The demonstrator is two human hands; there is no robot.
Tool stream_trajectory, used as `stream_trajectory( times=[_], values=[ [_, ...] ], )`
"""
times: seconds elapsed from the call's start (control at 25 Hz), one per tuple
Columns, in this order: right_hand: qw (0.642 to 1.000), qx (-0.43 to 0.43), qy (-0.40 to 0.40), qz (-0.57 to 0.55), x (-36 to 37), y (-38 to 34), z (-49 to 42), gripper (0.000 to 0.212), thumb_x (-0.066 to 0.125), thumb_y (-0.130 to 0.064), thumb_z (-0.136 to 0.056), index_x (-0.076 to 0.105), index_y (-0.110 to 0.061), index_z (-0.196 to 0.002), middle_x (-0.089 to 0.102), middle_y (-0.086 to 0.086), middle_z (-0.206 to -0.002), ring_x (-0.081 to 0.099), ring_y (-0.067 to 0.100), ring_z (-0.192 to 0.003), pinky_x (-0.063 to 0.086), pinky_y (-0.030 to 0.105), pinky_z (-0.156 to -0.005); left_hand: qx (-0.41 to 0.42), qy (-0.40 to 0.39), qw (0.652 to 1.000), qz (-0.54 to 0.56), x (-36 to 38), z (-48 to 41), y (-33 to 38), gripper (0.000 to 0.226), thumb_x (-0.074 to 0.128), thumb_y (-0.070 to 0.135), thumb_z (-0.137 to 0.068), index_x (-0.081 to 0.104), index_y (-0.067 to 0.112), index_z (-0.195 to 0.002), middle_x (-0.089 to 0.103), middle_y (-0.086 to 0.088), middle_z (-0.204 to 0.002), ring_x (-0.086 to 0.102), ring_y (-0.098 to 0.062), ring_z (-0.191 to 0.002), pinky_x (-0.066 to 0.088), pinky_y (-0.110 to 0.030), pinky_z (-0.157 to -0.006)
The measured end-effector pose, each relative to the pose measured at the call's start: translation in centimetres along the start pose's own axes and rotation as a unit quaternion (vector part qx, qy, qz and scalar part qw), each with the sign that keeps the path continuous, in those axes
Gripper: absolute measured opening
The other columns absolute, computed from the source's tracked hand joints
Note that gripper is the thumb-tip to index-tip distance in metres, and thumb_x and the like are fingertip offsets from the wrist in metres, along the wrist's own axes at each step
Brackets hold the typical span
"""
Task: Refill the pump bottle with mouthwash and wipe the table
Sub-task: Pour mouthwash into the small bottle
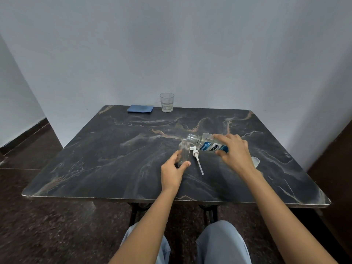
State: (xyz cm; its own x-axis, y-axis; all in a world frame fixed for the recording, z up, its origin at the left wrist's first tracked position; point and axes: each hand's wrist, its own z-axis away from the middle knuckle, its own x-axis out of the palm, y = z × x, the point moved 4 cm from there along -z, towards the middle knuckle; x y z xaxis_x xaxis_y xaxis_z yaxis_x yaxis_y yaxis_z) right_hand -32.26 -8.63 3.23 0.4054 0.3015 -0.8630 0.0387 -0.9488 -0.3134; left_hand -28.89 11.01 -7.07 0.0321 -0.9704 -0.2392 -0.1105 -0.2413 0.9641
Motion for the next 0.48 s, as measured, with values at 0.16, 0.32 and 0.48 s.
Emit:
stream_trajectory(
  times=[0.16,0.32,0.48],
  values=[
    [1.000,0.002,-0.015,0.011,-0.26,-0.13,-0.09,0.049,0.067,-0.018,-0.085,0.053,-0.032,-0.129,0.060,0.000,-0.116,0.046,0.021,-0.110,0.030,0.042,-0.098,-0.006,-0.001,1.000,-0.007,0.08,-0.15,-0.17,0.060,0.076,0.026,-0.080,0.054,0.026,-0.136,0.064,0.003,-0.125,0.054,-0.001,-0.112,0.038,-0.017,-0.095],
    [0.999,0.000,-0.022,0.026,-0.57,-0.34,-0.26,0.049,0.066,-0.019,-0.086,0.052,-0.033,-0.130,0.060,0.001,-0.115,0.047,0.022,-0.110,0.031,0.043,-0.098,-0.008,-0.002,1.000,-0.012,0.12,-0.19,-0.33,0.061,0.076,0.027,-0.080,0.054,0.025,-0.137,0.064,0.003,-0.126,0.054,-0.001,-0.112,0.037,-0.017,-0.095],
    [0.999,-0.005,-0.020,0.036,-0.88,-0.50,-0.40,0.049,0.066,-0.019,-0.085,0.052,-0.034,-0.130,0.060,0.001,-0.112,0.047,0.022,-0.109,0.031,0.042,-0.096,-0.008,0.000,1.000,-0.010,0.11,-0.18,-0.29,0.060,0.076,0.026,-0.080,0.054,0.026,-0.136,0.064,0.003,-0.126,0.056,-0.005,-0.116,0.039,-0.019,-0.097]
  ],
)
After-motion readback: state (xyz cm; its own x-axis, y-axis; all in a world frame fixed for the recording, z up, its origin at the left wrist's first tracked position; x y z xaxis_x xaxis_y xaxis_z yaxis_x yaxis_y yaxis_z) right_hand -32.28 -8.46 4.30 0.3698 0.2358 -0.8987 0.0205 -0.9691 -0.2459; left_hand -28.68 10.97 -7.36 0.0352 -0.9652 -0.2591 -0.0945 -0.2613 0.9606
